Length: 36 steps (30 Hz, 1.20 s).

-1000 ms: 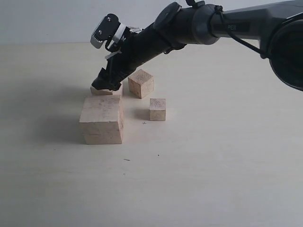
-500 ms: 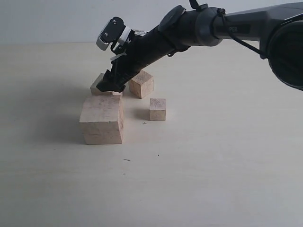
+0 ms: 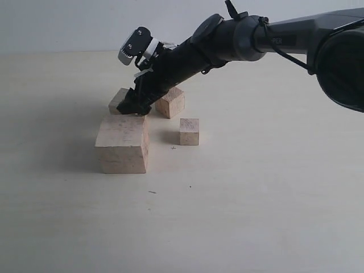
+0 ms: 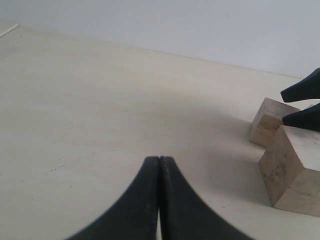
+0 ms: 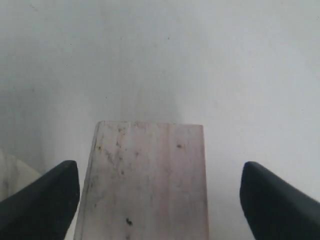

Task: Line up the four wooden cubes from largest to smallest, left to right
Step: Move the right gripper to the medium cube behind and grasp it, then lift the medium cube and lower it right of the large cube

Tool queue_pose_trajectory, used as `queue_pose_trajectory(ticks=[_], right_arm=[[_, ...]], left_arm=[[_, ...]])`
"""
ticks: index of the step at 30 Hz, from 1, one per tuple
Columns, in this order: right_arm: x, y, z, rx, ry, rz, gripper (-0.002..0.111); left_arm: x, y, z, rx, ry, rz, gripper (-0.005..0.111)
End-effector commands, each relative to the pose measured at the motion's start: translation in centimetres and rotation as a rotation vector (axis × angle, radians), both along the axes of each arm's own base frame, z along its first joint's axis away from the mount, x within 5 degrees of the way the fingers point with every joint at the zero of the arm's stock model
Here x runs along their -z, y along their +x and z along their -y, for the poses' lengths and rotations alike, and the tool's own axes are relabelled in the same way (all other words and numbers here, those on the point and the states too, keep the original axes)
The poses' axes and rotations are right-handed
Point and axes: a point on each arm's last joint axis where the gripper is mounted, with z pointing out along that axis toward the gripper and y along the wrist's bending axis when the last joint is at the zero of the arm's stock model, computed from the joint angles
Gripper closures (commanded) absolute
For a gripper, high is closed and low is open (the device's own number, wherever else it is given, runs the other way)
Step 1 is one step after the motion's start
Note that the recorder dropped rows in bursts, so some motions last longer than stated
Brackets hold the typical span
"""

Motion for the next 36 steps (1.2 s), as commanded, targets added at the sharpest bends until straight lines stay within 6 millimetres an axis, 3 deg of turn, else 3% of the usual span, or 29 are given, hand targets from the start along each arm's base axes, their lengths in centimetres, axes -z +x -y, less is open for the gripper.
queue_pose_trajectory(ticks=[1, 9, 12, 15, 23, 29, 36], right_arm=[[0.6, 0.2, 0.2, -0.018, -0.017, 0.006, 0.038], [-0.9, -0.1, 0.3, -0.027, -0.001, 0.003, 0.106], [-2.3, -0.1, 0.5, -0.036, 0.014, 0.011, 0.108], [-4.9, 0.4, 1.3, -0.021, 0.044, 0.05, 0.108], [-12.6, 0.7, 5.6, -0.066, 0.067, 0.133, 0.108], [-13.6, -1.1, 9.0, -0.299, -0.16, 0.087, 0.108], [-13.1, -2.1, 9.0, -0.284, -0.171, -0.044, 0.108]], left_arm=[[-0.1, 0.0, 0.0, 0.004, -0.008, 0.01, 0.107], [-0.1, 0.0, 0.0, 0.004, -0.008, 0.01, 0.107], [-0.1, 0.0, 0.0, 0.004, -0.008, 0.01, 0.107], [-0.1, 0.0, 0.0, 0.004, -0.008, 0.01, 0.107], [-0.1, 0.0, 0.0, 0.004, -0.008, 0.01, 0.107], [-0.1, 0.0, 0.0, 0.004, -0.008, 0.01, 0.107], [-0.1, 0.0, 0.0, 0.004, -0.008, 0.01, 0.107]])
